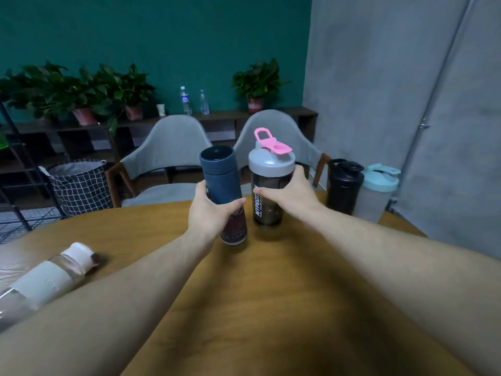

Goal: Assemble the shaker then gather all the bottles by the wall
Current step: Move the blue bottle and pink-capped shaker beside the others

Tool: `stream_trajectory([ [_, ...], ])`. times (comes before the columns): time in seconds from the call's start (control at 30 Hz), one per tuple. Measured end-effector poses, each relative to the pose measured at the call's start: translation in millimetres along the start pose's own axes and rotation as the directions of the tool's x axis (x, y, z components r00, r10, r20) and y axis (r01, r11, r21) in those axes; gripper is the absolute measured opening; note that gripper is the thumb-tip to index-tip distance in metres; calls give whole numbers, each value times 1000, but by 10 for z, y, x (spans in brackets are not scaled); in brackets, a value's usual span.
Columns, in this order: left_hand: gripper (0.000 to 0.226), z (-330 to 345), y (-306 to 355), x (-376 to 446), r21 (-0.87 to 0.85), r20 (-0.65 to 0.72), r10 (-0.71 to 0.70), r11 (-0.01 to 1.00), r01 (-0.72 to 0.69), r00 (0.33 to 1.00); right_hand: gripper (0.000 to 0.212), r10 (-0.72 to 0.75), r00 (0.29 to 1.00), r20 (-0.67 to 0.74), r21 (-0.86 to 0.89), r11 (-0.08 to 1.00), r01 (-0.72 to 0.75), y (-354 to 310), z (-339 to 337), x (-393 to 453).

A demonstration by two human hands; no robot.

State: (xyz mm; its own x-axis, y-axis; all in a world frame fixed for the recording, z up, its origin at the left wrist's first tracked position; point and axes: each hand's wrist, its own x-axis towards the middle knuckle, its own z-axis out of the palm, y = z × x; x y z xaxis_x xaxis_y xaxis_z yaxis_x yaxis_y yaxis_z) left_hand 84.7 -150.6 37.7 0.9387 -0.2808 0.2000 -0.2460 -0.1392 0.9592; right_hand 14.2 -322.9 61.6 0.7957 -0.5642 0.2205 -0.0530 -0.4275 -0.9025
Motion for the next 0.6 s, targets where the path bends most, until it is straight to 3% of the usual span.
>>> stream_trajectory([
  [0.4,83,1454,249,-572,22,208,-25,1000,21,978,83,120,968,-222,-54,989,-135,760,-1558,-410],
  [0.6,85,2097,264,-642,26,237,-50,999,45,970,77,182,944,-276,-44,978,-202,1199,-2093,-434],
])
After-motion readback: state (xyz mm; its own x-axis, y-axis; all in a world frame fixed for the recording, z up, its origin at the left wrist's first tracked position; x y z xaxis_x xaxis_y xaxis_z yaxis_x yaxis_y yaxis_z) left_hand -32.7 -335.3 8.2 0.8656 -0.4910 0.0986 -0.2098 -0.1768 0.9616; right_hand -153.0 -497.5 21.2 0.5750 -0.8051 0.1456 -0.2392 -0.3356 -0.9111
